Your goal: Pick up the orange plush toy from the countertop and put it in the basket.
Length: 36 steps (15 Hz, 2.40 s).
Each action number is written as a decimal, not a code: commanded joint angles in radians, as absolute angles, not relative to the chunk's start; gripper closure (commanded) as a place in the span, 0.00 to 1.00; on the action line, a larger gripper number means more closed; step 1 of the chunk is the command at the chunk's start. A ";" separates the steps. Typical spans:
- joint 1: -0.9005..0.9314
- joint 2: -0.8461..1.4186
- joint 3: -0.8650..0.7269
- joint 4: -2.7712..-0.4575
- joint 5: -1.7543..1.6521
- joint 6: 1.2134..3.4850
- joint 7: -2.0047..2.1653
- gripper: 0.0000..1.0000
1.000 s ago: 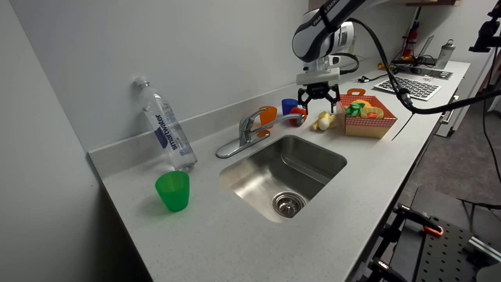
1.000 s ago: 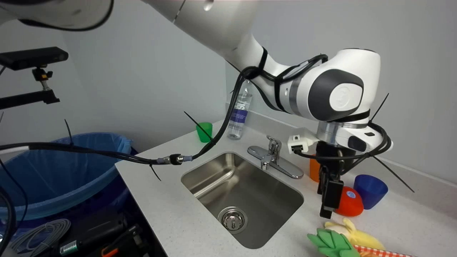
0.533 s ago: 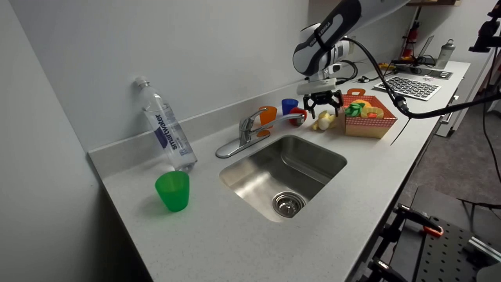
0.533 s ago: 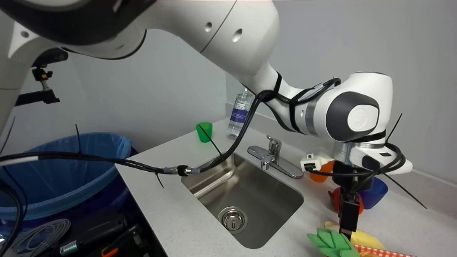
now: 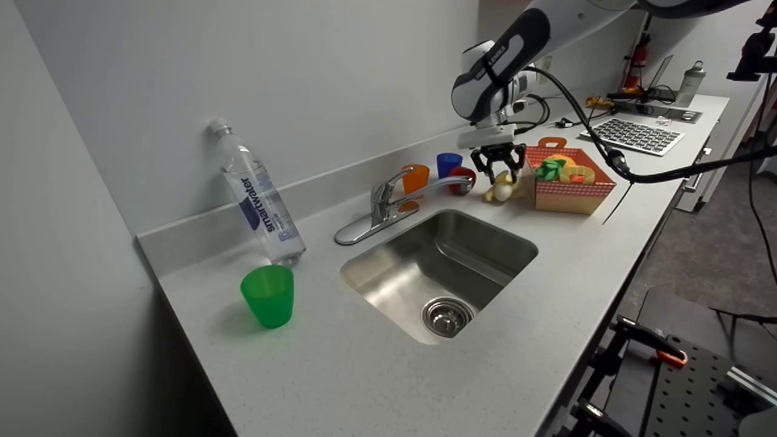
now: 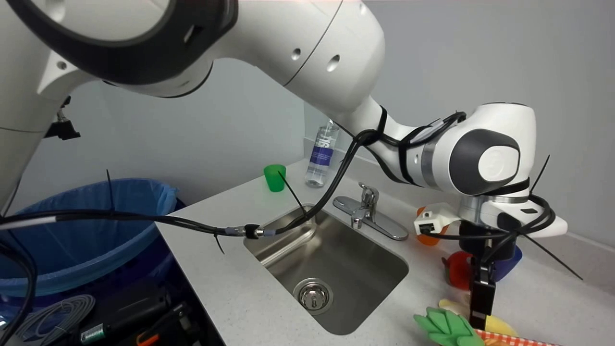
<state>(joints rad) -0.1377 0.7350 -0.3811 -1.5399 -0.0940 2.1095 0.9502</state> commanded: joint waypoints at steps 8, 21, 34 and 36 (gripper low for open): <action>-0.209 0.711 -0.344 -1.369 -0.028 2.040 0.953 1.00; -0.220 0.739 -0.254 -1.362 0.050 2.016 0.895 0.07; -0.156 0.922 -0.267 -1.193 -0.048 2.072 0.860 0.34; -0.149 0.937 -0.273 -1.191 -0.068 2.083 0.860 0.51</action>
<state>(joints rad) -0.1614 0.8833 -0.2532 -1.2460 -0.0390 2.0667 0.8658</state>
